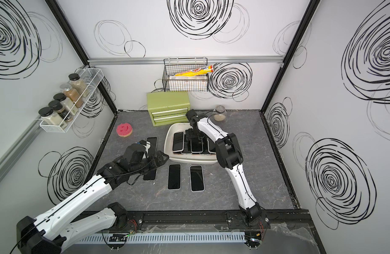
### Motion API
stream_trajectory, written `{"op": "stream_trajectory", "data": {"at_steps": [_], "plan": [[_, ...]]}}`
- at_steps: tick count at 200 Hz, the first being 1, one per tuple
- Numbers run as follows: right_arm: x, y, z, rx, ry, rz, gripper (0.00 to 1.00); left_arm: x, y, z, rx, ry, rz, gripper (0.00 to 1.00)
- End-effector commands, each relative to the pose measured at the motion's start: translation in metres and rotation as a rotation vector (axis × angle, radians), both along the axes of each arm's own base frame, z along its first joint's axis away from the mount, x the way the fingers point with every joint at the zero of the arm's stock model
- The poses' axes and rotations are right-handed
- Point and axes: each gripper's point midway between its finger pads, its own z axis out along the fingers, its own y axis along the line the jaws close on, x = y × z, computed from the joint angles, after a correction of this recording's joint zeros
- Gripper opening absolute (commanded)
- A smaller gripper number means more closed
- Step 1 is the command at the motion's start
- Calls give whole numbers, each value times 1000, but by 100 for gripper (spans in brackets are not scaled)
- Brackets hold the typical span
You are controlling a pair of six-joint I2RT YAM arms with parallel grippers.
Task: Take the phone out of the storage box
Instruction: Pick up the phone from the storage box.
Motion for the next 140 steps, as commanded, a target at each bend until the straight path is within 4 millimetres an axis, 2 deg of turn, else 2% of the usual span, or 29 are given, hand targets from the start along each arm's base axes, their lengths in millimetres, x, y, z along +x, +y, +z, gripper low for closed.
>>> {"op": "stream_trajectory", "data": {"at_steps": [1,35,109,128,140], "plan": [[-5,-3,-19,-41,40,2,100,3,0,-2,-3,-13,-20,99],[-8,-5,-28,-50,60,0,98,6,3,-2,-5,-15,-13,99],[-23,-12,-33,-51,94,-26,82,11,8,-2,-8,-18,-5,99],[-26,-15,-35,-61,104,-31,76,12,7,-1,-13,-24,-10,98],[-25,-15,-32,-64,96,-34,68,13,7,2,-17,-32,-12,98]]}}
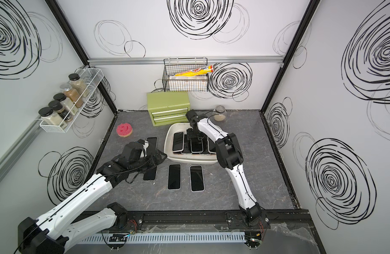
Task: Take the phone out of the storage box
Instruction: Pick up the phone from the storage box.
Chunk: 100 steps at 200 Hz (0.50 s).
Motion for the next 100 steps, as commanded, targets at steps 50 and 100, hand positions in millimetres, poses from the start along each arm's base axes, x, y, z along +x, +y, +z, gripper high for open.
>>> {"op": "stream_trajectory", "data": {"at_steps": [50,100], "plan": [[-14,-10,5,-48,45,-11,56,11,-33,39,-142,-189,-138,98],[-9,-4,56,-4,4,15,51,13,-65,48,-222,-259,-227,99]]}}
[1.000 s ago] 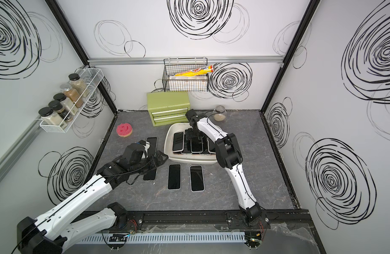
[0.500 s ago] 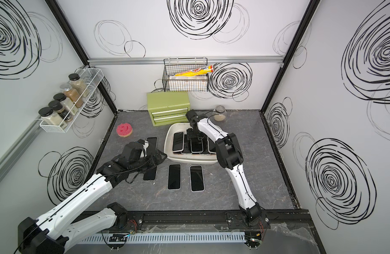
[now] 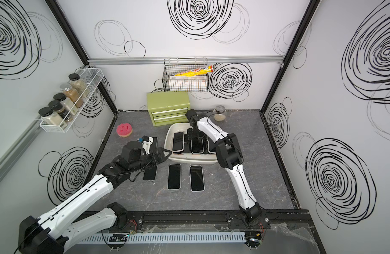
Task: Take the phone out of the storage box
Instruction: Pick up the phone from the storage box.
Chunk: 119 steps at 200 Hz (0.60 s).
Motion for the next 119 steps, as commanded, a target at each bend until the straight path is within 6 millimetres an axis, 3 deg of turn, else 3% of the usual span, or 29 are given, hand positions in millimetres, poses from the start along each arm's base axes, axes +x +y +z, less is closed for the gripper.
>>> {"op": "stream_trajectory", "data": {"at_steps": [1,26,79,119], "plan": [[-5,0,36,13,-13,16,52,6,-24,16,-64,-95,-74,99],[-10,-1,42,28,-3,30,50,10,-48,2,-61,-93,-129,98],[-20,5,54,84,28,57,49,38,-71,-26,32,-95,-146,98],[-30,13,68,152,56,82,49,64,-87,-29,16,-127,-116,98]]}}
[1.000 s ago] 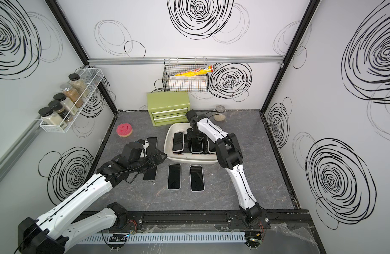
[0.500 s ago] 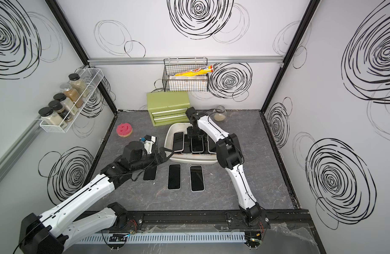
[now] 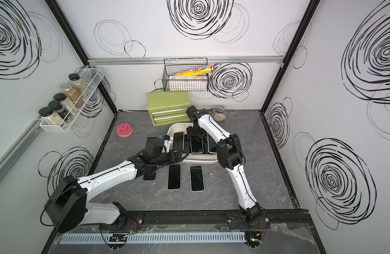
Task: Take the phone out of the storage box
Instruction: Pick up the phone from the storage box.
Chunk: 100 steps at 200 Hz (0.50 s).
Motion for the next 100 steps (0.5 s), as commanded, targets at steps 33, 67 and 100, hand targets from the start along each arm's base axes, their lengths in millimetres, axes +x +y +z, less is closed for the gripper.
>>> {"op": "stream_trajectory", "data": {"at_steps": [33,67,100], "plan": [[-14,10,63,128,-27,40,48,36,-26,14,-33,-115,6,98],[-25,19,73,198,3,59,47,47,-34,5,-17,-116,-2,98],[-31,22,83,231,9,73,47,60,-35,-2,2,-111,33,97]]}}
